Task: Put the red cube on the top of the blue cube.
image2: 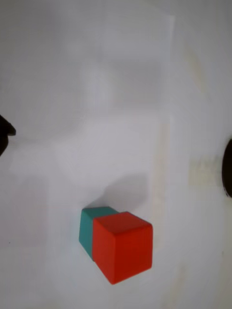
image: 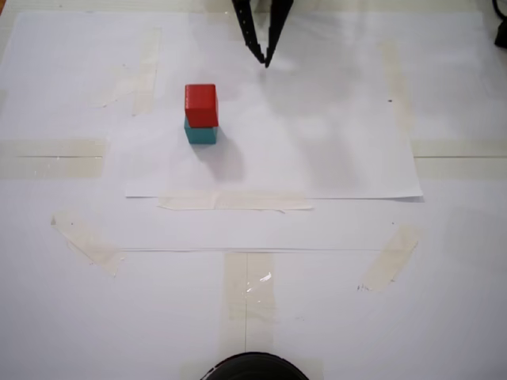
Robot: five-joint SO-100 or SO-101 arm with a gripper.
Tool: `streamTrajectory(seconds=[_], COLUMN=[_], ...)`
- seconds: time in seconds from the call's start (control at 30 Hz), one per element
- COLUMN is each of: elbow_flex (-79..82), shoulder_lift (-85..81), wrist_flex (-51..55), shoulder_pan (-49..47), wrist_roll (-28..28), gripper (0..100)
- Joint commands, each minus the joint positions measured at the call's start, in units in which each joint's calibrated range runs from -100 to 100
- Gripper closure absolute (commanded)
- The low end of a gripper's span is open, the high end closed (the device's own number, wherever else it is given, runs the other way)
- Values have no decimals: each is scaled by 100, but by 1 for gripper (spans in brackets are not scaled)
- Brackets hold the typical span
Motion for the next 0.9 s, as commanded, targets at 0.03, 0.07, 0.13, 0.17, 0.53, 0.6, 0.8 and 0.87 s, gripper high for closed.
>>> streamTrajectory(seconds=[0.03, 0.07, 0.13, 0.17, 0.53, 0.6, 0.8, 0.87], elbow_flex=[81, 81, 81, 81, 81, 81, 81, 81], shoulder_lift=[-55, -55, -55, -55, -46, -46, -46, -46], wrist_flex=[-61, -134, -175, -118, 241, 274, 339, 306], shoulder_pan=[52, 67, 113, 143, 226, 234, 264, 271], wrist_roll=[166, 190, 171, 112, 303, 361, 440, 440], gripper=[100, 100, 100, 100, 100, 100, 100, 100])
